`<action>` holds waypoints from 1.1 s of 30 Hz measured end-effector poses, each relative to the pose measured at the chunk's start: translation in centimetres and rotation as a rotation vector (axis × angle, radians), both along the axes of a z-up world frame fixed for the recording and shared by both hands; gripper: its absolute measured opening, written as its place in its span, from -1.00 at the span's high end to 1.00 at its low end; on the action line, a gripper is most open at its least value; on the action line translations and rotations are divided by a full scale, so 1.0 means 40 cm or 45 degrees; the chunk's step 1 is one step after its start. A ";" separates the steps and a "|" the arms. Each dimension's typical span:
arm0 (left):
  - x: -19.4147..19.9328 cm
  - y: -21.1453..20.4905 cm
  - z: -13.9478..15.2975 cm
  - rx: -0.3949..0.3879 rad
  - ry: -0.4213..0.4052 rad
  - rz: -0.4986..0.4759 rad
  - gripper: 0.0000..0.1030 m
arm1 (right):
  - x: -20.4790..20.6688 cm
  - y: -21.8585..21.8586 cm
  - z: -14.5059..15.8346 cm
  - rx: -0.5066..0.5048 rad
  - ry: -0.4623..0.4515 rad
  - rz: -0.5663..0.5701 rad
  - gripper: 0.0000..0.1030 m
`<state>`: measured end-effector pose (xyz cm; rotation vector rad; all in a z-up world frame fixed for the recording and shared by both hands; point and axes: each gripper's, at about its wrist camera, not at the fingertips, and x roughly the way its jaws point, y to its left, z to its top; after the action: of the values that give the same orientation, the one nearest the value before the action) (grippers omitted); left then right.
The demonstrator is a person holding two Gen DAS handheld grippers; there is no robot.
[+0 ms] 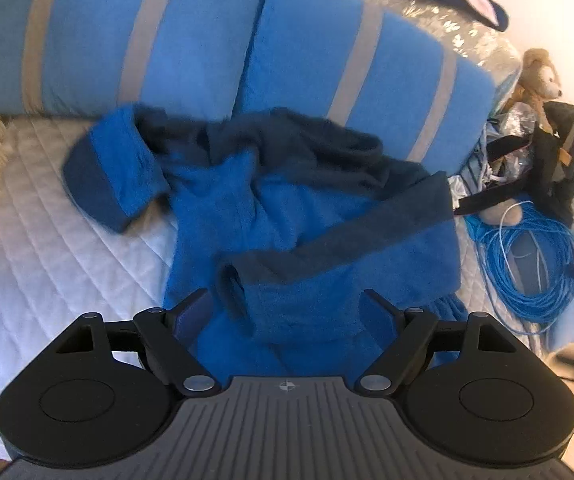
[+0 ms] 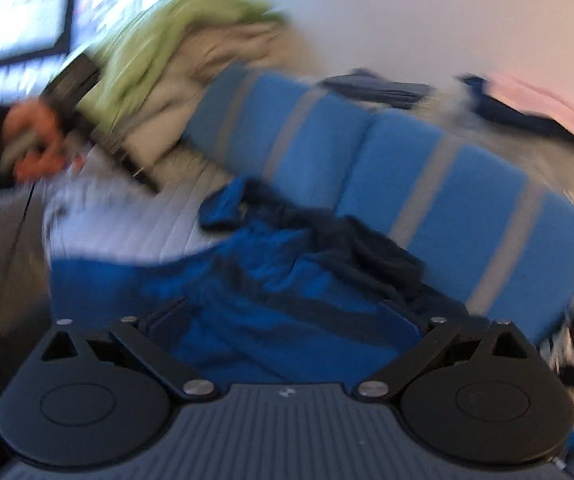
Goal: Fold clothes
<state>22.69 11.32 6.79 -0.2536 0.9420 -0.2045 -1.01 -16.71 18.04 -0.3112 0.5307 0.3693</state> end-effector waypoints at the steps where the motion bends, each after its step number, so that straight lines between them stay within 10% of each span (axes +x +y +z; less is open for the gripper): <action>1: 0.010 0.001 -0.019 -0.016 0.007 0.004 -0.52 | 0.022 0.031 -0.032 -0.055 0.001 0.052 -0.91; 17: 0.068 0.046 -0.153 -0.150 0.069 0.043 -0.52 | 0.432 0.278 -0.445 -0.140 0.293 0.378 -0.23; 19: 0.072 0.058 -0.168 -0.176 0.086 0.053 -0.52 | 0.459 0.286 -0.468 -0.120 0.311 0.370 -0.11; 21: 0.076 0.070 -0.185 -0.213 0.111 0.075 -0.52 | 0.479 0.293 -0.488 -0.111 0.337 0.360 0.60; 23: 0.079 0.079 -0.201 -0.255 0.146 0.103 -0.52 | 0.477 0.298 -0.492 -0.115 0.324 0.346 0.84; 33: 0.088 0.068 -0.311 -0.730 0.344 0.198 -0.54 | 0.380 0.310 -0.426 -0.194 0.068 0.201 0.87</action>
<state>26.19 14.05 -5.64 -0.8975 1.1109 -0.2998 14.20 -4.32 1.01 -0.4932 0.5901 0.4918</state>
